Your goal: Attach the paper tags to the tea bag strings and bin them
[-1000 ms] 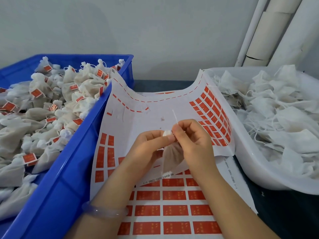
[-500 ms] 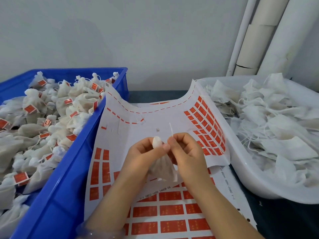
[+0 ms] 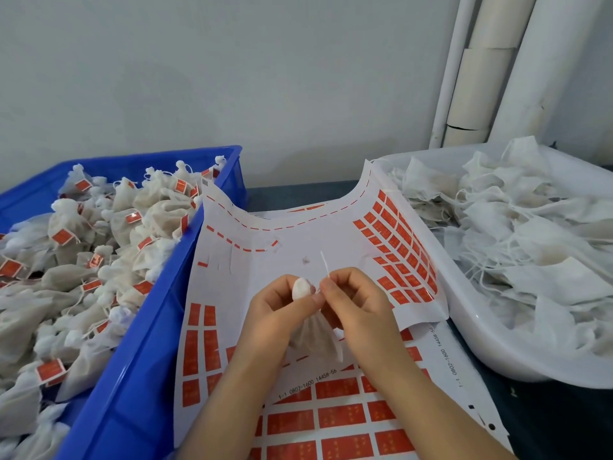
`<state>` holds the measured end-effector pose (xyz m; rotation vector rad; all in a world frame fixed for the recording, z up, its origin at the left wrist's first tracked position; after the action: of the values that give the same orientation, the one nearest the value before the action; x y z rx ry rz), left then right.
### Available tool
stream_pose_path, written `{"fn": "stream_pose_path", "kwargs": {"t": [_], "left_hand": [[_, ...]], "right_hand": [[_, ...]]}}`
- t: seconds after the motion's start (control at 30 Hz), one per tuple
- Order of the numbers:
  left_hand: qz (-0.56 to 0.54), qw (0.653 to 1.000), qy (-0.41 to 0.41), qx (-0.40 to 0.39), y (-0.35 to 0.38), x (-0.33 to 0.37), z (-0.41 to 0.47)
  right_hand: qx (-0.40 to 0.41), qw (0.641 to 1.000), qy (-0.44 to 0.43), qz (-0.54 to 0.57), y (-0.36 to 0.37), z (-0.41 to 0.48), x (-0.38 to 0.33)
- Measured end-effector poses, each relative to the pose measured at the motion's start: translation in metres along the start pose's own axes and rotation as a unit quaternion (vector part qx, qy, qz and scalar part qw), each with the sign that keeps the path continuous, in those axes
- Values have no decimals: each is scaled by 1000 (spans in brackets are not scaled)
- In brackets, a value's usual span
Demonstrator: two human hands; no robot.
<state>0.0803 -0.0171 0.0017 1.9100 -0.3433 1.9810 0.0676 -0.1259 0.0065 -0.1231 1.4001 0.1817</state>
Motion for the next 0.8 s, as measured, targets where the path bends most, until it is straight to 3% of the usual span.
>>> {"fn": "stream_pose_path", "kwargs": {"t": [0.3, 0.57, 0.8], "left_hand": [[-35, 999, -7, -2, -1, -4, 2], [-91, 996, -1, -26, 0, -7, 3], [-105, 993, 11, -60, 7, -5, 4]], "right_hand": [[-18, 998, 54, 22, 4, 1, 13], [-92, 974, 55, 201, 17, 3, 16], [-27, 990, 38, 134, 4, 2, 14]]}}
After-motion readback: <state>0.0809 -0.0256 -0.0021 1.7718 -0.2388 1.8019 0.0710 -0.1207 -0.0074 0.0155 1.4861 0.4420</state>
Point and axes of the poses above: each hand's wrist, its own z-axis towards the middle knuckle, its own y-axis out of the palm, x = y × z, the point moved 10 cm from there along z, towards the middle knuckle, and after that the axes turned 15 degrees about -x, right-handed, at the moved point
